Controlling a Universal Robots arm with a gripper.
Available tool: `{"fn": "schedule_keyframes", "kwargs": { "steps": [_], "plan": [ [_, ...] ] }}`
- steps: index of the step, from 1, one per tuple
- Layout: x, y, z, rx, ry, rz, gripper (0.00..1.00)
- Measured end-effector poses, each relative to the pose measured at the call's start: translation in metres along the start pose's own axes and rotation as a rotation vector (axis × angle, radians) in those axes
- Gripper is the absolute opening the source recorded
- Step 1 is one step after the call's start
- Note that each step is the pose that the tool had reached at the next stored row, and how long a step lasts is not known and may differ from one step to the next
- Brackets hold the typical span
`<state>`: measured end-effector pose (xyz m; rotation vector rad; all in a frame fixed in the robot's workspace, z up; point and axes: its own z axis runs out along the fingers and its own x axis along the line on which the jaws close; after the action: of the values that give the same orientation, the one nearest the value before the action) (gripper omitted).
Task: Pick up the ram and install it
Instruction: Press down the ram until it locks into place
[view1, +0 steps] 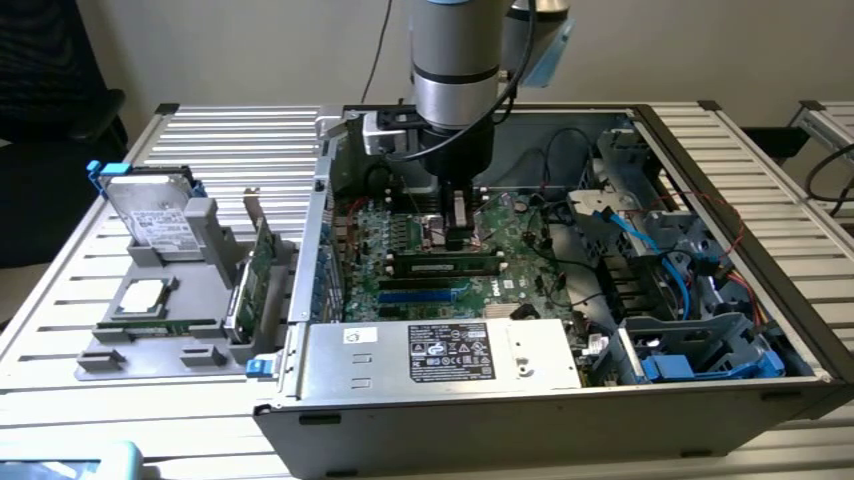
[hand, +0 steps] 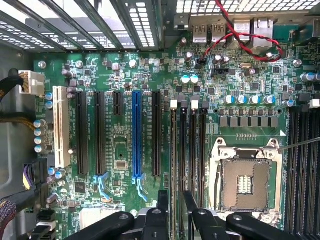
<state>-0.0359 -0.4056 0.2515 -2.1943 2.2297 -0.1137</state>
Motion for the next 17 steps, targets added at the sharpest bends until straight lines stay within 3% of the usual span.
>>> {"fn": "schedule_keyframes", "kwargs": {
  "steps": [2,7,12,15,17],
  "plan": [
    [0.000,0.0000,0.0000,0.0001,0.0000,0.000,0.11],
    [0.000,-0.0013,0.0002,-0.0004,0.0000,-0.001,0.11],
    [0.000,-0.0190,0.0013,-0.0116,0.0000,-0.001,0.11],
    [0.000,-0.0190,0.0013,-0.0118,0.0003,-0.001,0.11],
    [-0.001,-0.0249,0.0019,-0.0119,0.0000,-0.002,0.11]
  ]
}}
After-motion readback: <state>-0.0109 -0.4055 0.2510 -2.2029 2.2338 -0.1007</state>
